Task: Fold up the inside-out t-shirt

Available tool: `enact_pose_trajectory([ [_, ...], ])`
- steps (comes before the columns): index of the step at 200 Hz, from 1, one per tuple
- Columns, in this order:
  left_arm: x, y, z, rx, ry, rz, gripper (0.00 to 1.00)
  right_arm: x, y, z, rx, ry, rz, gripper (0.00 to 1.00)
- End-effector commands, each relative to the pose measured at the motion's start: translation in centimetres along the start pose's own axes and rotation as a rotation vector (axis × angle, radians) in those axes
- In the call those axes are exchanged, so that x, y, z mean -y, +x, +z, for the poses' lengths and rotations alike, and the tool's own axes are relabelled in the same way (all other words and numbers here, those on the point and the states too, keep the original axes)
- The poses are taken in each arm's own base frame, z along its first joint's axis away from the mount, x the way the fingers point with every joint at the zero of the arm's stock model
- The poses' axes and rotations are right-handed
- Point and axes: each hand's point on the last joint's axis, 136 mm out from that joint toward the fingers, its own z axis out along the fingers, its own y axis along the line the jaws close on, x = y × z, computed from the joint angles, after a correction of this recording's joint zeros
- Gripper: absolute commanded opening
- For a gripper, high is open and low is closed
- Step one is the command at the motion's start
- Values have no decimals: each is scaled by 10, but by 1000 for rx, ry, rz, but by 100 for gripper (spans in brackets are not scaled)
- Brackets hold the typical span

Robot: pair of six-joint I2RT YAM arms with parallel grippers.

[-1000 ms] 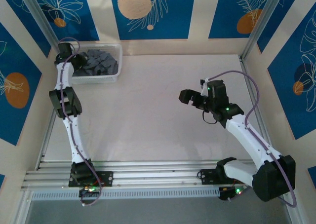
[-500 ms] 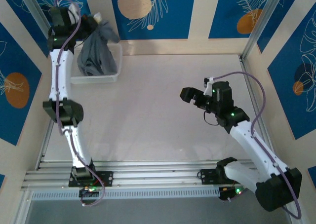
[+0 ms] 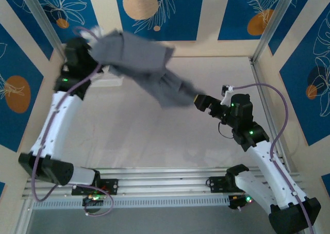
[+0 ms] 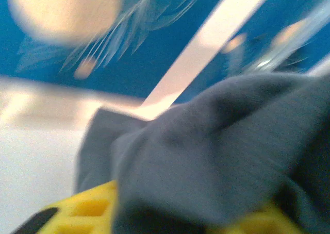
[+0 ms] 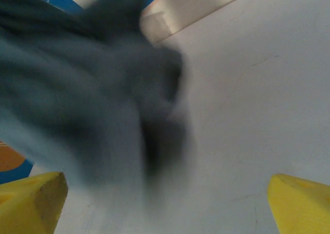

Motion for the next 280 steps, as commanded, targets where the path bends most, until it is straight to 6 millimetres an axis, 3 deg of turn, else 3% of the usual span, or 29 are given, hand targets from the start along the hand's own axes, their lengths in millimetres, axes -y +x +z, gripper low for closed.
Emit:
enact_pose_trajectory([
  [1, -68, 64, 11, -80, -204, -21, 51, 1, 7, -4, -30, 1, 13, 99],
  [25, -100, 110, 5, -161, -279, -38, 56, 8, 11, -1, -59, 39, -38, 99],
  [43, -111, 137, 4, -213, -288, -61, 58, 19, 19, 8, -103, 101, -70, 98],
  [61, -114, 165, 5, -284, -291, -58, 60, 30, 38, 26, -205, 160, -92, 96],
  [86, -99, 210, 14, -401, -268, 20, 64, 44, 82, 52, -396, 231, -85, 92],
  [105, -91, 252, 26, -516, -271, 64, 69, 54, 128, 67, -540, 267, -58, 90],
  [121, -102, 283, 33, -581, -334, 78, 74, 62, 169, 73, -649, 288, -36, 91],
  [139, -124, 301, 39, -575, -398, 68, 78, 60, 205, 79, -729, 272, 22, 89],
  [159, -136, 310, 48, -566, -421, 67, 78, 51, 232, 87, -775, 221, 42, 77],
  [171, -134, 316, 57, -580, -396, 52, 71, 53, 236, 90, -782, 245, 26, 45],
  [185, -135, 322, 64, -601, -389, 27, 53, 55, 228, 90, -763, 278, 2, 1],
  [192, -138, 324, 65, -608, -395, 15, 39, 54, 219, 88, -740, 288, -19, 0],
  [206, -145, 321, 66, -604, -399, -47, 0, 49, 196, 81, -665, 300, -73, 0],
  [220, -147, 306, 66, -579, -372, -130, 0, 43, 164, 70, -545, 299, -117, 0],
  [239, -140, 263, 57, -492, -343, -175, 0, 31, 110, 45, -349, 269, -151, 0],
  [262, -111, 177, 27, -332, -303, -133, 0, 9, 22, -6, -49, 219, -143, 0],
  [280, -88, 97, -19, -145, -308, -78, 0, -23, -49, -63, 214, 142, -158, 0],
])
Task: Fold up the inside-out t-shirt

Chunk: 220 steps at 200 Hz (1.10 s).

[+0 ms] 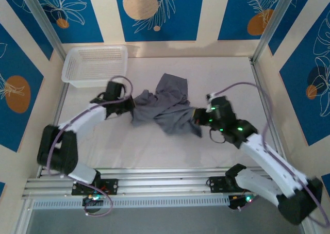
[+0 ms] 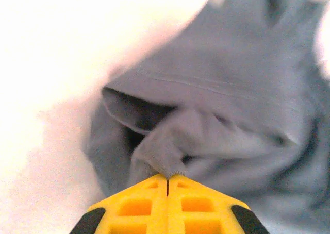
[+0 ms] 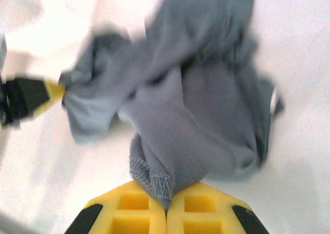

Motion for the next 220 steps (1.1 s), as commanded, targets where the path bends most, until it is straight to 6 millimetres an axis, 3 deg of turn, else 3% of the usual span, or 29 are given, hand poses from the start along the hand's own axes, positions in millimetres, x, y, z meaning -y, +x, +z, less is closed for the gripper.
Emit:
enact_pose_trajectory([
  [1, 38, -78, -114, 276, 89, 44, 0, -9, -83, -84, 341, -8, -34, 0],
  [13, 36, -105, -167, 411, 59, 45, 0, -20, -118, -131, 498, -23, -54, 0],
  [28, 37, -122, -222, 541, 28, 54, 0, -36, -146, -178, 648, -48, -93, 0],
  [39, 41, -126, -248, 601, 26, 63, 0, -52, -160, -205, 729, -92, -140, 0],
  [56, 51, -126, -268, 647, 69, 71, 0, -75, -176, -238, 838, -162, -218, 0],
  [74, 50, -123, -273, 657, 72, 59, 0, -90, -190, -268, 946, -207, -244, 0],
  [91, 40, -117, -264, 631, 39, 39, 0, -96, -202, -287, 1029, -222, -240, 0],
  [119, 19, -93, -229, 520, -1, 0, 0, -111, -217, -308, 1081, -243, -264, 0],
  [136, -7, -67, -201, 448, -55, -33, 0, -121, -225, -314, 1092, -256, -288, 0],
  [154, -52, -41, -177, 392, -228, -60, 0, -127, -231, -302, 1039, -253, -298, 0],
  [169, -84, -25, -167, 360, -360, -65, 17, -137, -231, -274, 908, -266, -321, 0],
  [182, -86, -19, -160, 347, -348, -62, 32, -153, -225, -239, 742, -331, -361, 0],
  [198, -45, -22, -149, 336, -115, -21, 43, -174, -208, -187, 505, -438, -382, 0],
  [220, 56, -22, -154, 304, 418, 109, 56, -183, -180, -110, 249, -496, -360, 0],
])
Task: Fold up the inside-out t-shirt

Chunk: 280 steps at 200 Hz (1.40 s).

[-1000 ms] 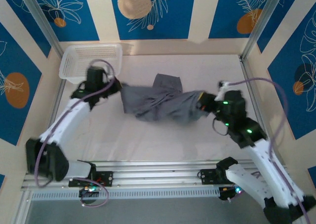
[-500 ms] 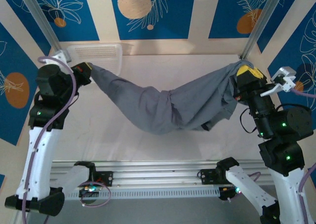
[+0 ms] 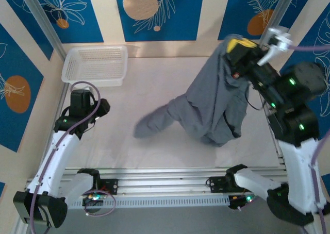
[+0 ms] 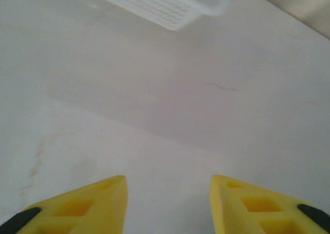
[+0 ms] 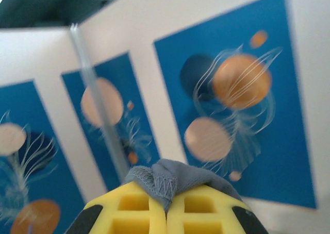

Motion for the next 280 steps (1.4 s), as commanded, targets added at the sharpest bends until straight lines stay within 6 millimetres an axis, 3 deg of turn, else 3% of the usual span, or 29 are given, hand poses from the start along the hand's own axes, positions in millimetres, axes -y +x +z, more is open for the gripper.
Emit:
enact_pose_trajectory([
  [1, 110, -14, -30, 39, 576, 86, 56, -8, 101, 50, -359, -144, 135, 0],
  [13, 148, -5, -48, 22, 750, 181, 63, -14, 147, 71, -477, -178, 165, 0],
  [23, 162, 6, -53, 11, 767, 277, 64, -23, 187, 84, -587, -216, 171, 0],
  [50, 149, 18, -40, 12, 638, 363, 66, -39, 284, 104, -876, -207, 115, 1],
  [55, 147, 20, -38, 8, 633, 371, 67, -44, 294, 103, -920, -220, 111, 7],
  [69, 140, 26, -31, -12, 607, 368, 68, -53, 310, 101, -1006, -252, 95, 40],
  [79, 134, 30, -23, -31, 575, 362, 70, -50, 310, 99, -1016, -230, 76, 49],
  [95, 125, 40, -7, -83, 519, 361, 71, -25, 302, 95, -944, -119, 60, 56],
  [123, 117, 71, 31, -256, 413, 393, 74, 52, 288, 63, -785, 150, 245, 65],
  [148, 116, 95, 69, -337, 285, 461, 79, 155, 301, -5, -679, 551, 436, 73],
  [165, 127, 104, 89, -363, 277, 485, 82, 203, 324, -52, -643, 730, 564, 77],
  [189, 152, 120, 121, -413, 321, 466, 85, 236, 371, -91, -653, 791, 816, 79],
  [221, 152, 137, 172, -456, 265, 425, 85, 247, 415, -102, -690, 765, 1006, 79],
  [236, 144, 143, 191, -460, 222, 421, 75, 250, 424, -102, -707, 766, 1020, 80],
  [255, 140, 154, 204, -492, 213, 398, 40, 250, 432, -98, -728, 738, 1047, 74],
  [263, 140, 156, 205, -502, 218, 388, 22, 250, 436, -97, -736, 730, 1052, 62],
  [270, 140, 156, 205, -504, 218, 382, 8, 251, 437, -98, -739, 733, 1052, 45],
  [275, 140, 155, 203, -501, 218, 381, 0, 251, 437, -98, -738, 736, 1047, 30],
  [280, 140, 153, 201, -495, 217, 380, 0, 252, 436, -98, -738, 739, 1041, 17],
])
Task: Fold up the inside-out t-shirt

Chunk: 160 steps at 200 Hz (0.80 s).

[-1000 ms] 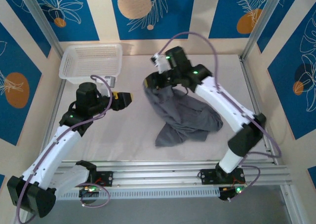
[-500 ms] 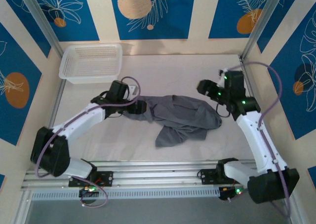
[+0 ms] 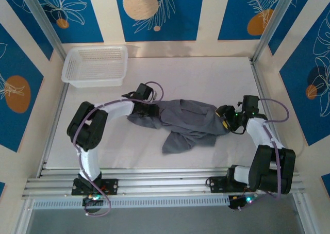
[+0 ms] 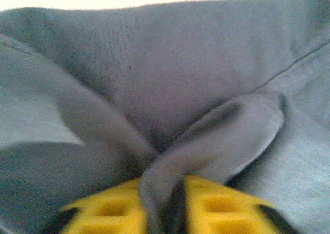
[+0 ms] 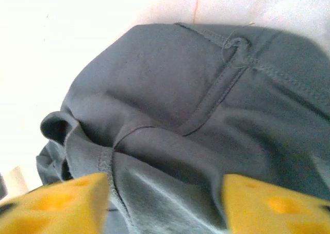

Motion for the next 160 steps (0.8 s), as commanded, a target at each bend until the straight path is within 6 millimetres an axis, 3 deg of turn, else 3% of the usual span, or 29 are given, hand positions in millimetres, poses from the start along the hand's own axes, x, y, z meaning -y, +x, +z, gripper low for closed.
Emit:
enact_pose_trajectory([
  [1, 10, -19, -10, 58, 24, -7, 0, -10, 1, 2, -22, -57, -8, 15],
  [11, 10, -23, -19, 76, 25, -8, 0, -11, -1, -2, -4, -49, -19, 0],
  [33, 9, -36, -50, 131, 42, -20, 0, -25, -8, -21, 60, -62, -77, 0],
  [58, 9, -58, -109, 250, 34, 2, 0, -44, -17, -52, 189, -78, -156, 0],
  [71, 5, -66, -135, 298, 7, 13, 0, -45, -23, -61, 248, -61, -168, 0],
  [75, 5, -68, -141, 307, 4, 17, 0, -45, -23, -62, 255, -57, -173, 6],
  [87, 4, -71, -157, 332, -11, 27, 0, -41, -19, -55, 237, -43, -188, 41],
  [94, 2, -70, -161, 332, -25, 28, 0, -37, -15, -47, 208, -35, -189, 56],
  [104, 0, -67, -162, 324, -40, 26, 0, -26, -8, -32, 160, -3, -177, 64],
  [128, -1, -57, -153, 300, -15, -5, 0, 0, 4, 1, 56, 81, -128, 69],
  [154, -4, -45, -137, 262, 3, -31, 0, 3, 14, 28, -48, 73, -130, 73],
  [160, -5, -44, -134, 252, 3, -34, 0, 3, 15, 32, -59, 72, -129, 69],
])
